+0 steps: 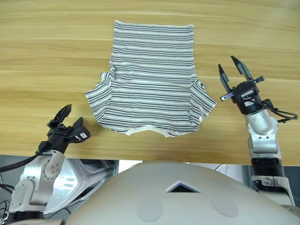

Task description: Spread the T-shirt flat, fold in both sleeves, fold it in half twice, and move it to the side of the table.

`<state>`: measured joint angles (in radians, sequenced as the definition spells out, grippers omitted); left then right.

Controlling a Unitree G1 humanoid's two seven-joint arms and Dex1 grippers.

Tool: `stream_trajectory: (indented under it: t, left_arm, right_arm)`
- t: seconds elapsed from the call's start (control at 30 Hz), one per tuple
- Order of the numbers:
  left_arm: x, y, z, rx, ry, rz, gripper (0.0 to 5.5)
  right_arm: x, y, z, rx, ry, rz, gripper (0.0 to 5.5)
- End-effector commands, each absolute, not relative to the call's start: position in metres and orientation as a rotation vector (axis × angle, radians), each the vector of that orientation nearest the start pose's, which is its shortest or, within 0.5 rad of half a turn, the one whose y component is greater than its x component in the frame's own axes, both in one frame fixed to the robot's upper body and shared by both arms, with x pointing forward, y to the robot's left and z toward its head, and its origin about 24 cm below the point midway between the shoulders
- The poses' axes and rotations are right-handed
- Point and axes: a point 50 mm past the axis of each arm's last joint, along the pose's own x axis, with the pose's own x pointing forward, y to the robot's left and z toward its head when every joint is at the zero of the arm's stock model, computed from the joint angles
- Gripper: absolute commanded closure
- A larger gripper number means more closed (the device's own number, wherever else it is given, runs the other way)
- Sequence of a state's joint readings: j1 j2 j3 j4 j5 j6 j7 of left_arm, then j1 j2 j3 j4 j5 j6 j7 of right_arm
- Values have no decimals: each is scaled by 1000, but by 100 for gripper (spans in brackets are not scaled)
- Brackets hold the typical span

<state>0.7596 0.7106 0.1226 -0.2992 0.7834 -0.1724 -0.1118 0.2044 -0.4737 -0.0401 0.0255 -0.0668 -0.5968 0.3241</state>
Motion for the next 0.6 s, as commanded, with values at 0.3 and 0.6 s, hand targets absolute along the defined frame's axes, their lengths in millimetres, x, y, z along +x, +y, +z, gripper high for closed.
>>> stream_trajectory:
  t: [0.3, 0.6]
  left_arm:
    - [144, 277, 9, 1593, 331, -550, 197]
    - [150, 270, 3, 1627, 244, -734, 197]
  right_arm:
    - [190, -227, 54, -582, -228, 401, 383]
    - [191, -223, 50, -572, -226, 413, 383]
